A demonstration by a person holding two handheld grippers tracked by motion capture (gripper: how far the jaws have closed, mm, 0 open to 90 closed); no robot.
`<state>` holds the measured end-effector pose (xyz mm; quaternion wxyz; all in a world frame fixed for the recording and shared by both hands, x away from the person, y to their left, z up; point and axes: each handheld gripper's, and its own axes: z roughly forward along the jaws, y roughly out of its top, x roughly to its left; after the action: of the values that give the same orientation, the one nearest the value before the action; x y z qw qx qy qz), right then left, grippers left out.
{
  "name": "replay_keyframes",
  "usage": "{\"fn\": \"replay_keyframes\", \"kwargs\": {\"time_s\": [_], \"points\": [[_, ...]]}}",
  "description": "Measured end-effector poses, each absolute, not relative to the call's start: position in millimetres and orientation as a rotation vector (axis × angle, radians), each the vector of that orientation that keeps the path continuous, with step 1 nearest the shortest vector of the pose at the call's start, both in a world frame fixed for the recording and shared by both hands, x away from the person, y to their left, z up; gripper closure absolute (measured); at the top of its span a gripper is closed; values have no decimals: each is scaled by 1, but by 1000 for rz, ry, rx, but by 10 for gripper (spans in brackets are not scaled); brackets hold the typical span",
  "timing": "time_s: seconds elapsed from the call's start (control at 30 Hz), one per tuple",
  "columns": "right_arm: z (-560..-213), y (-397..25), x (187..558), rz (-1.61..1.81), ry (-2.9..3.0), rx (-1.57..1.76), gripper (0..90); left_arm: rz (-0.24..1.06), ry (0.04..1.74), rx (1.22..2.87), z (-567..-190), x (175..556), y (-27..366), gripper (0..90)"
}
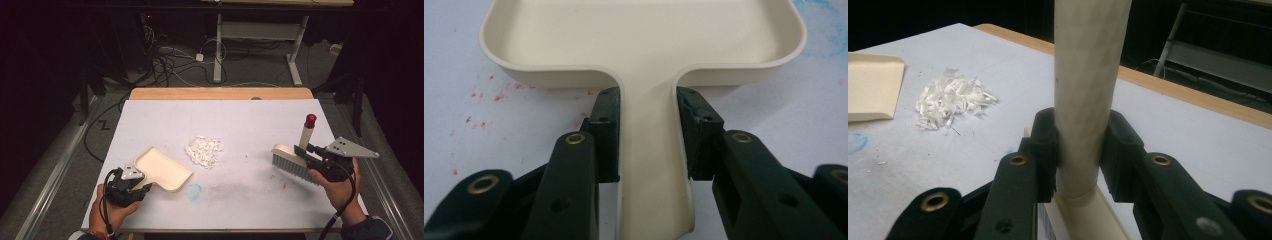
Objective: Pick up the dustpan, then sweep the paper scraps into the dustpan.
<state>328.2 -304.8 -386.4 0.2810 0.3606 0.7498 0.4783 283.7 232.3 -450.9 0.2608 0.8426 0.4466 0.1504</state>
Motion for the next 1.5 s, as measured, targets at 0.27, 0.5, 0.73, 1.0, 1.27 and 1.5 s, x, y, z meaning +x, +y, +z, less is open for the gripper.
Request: {"fn": "replay_keyframes", "kwargs": {"time_s": [0.27,0.5,0.73,1.0,1.27,1.5], "points": [[-387,-294,337,1317,2015,967,716,395,1198,2299,-455,285,232,636],[-389,-278,361,1284,1997,968,716,394,1201,2292,-453,286,231,636],[-391,-258,400,1323,1966,1007,716,386,1205,2289,-454,285,231,636],[-386,-215,441,1342,1964,1002,717,383,1198,2298,-455,286,231,636],[-390,-174,470,1344,1963,1024,716,382,1164,2328,-455,286,229,636],[-394,-150,484,1358,1932,1050,716,366,1143,2341,-456,284,226,636]]}}
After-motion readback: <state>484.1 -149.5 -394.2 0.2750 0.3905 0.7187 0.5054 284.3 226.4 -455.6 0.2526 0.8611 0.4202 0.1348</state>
